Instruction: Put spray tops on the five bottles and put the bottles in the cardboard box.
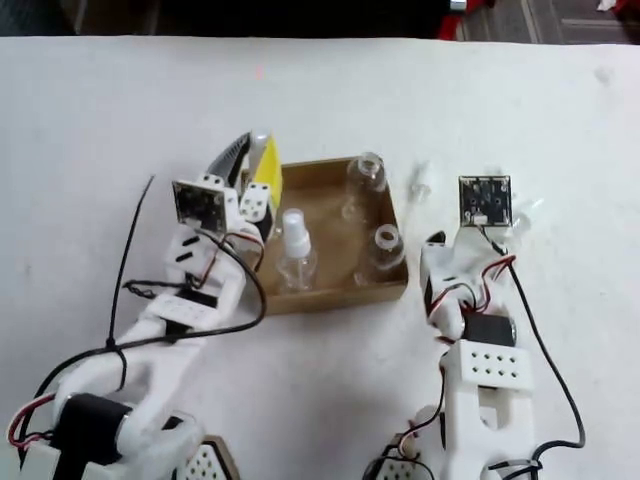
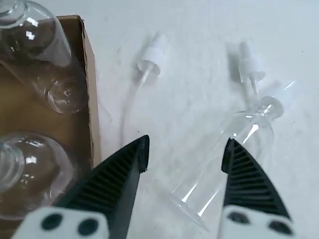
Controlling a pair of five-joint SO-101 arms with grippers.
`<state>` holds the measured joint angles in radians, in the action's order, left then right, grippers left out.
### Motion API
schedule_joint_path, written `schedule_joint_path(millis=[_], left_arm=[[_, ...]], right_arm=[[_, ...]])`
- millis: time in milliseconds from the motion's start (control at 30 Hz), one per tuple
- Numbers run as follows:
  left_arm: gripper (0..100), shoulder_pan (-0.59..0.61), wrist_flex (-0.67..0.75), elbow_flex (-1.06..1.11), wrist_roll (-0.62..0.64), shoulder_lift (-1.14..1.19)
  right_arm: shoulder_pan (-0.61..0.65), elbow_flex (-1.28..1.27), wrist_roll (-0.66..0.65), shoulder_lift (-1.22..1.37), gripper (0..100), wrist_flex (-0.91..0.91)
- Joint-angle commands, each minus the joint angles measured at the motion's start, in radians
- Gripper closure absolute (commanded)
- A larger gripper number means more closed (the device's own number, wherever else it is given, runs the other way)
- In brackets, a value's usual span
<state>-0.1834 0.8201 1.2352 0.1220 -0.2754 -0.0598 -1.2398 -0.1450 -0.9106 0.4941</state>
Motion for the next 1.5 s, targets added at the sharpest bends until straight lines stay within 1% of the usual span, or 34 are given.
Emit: schedule_joint_path(millis=[0, 67, 100, 233, 267, 400, 567, 700, 733, 800, 867, 1000, 1067, 1100, 1167, 1300, 1400, 1467], left_arm=[[98, 0.013, 0.064, 0.008, -0.012, -0.001], [96, 0.018, 0.063, 0.008, -0.012, -0.001], [94, 0.019, 0.063, 0.008, -0.011, -0.001], [81, 0.019, 0.060, 0.009, -0.005, -0.001], [80, 0.019, 0.058, 0.009, -0.005, -0.001], [83, 0.025, 0.040, 0.003, -0.005, -0.001], [83, 0.041, 0.048, 0.002, -0.002, -0.005], [83, 0.041, 0.028, 0.008, 0.023, -0.131], [83, 0.044, -0.015, 0.005, 0.044, -0.182], [83, 0.051, -0.169, -0.018, 0.089, -0.300], [83, 0.056, -0.411, -0.078, 0.133, -0.424], [83, 0.094, -0.967, -0.285, 0.229, -0.625], [83, 0.114, -1.178, -0.385, 0.258, -0.685], [83, 0.124, -1.258, -0.425, 0.264, -0.705], [83, 0.147, -1.356, -0.474, 0.262, -0.717], [83, 0.229, -1.402, -0.465, 0.267, -0.717], [83, 0.346, -1.424, -0.414, 0.269, -0.717], [83, 0.433, -1.447, -0.376, 0.269, -0.719]], right_arm=[[0.008, 0.009, -0.012, -0.010, 78.9, -0.021], [0.008, 0.009, -0.012, -0.010, 78.9, -0.021], [0.008, 0.009, -0.012, -0.010, 78.9, -0.021], [0.008, 0.009, -0.012, -0.010, 78.9, -0.021], [0.008, 0.009, -0.012, -0.010, 78.9, -0.021], [0.008, 0.009, -0.012, -0.010, 78.9, -0.021], [0.008, 0.009, -0.012, -0.010, 78.9, -0.021], [0.008, 0.009, -0.012, -0.010, 78.9, -0.021], [0.008, 0.009, -0.012, -0.010, 78.9, -0.021], [0.008, 0.009, -0.012, -0.010, 78.9, -0.021], [0.008, 0.009, -0.012, -0.012, 78.9, -0.021], [0.001, 0.009, -0.031, -0.018, 78.9, -0.021], [-0.001, 0.009, -0.029, -0.019, 78.9, -0.019], [-0.001, 0.011, -0.029, -0.019, 78.9, -0.018], [-0.001, 0.012, -0.029, -0.019, 78.9, -0.015], [-0.001, 0.014, -0.029, -0.019, 78.9, -0.013], [-0.001, 0.017, -0.029, -0.019, 78.9, -0.008], [-0.001, 0.054, -0.029, -0.019, 78.9, 0.045]])
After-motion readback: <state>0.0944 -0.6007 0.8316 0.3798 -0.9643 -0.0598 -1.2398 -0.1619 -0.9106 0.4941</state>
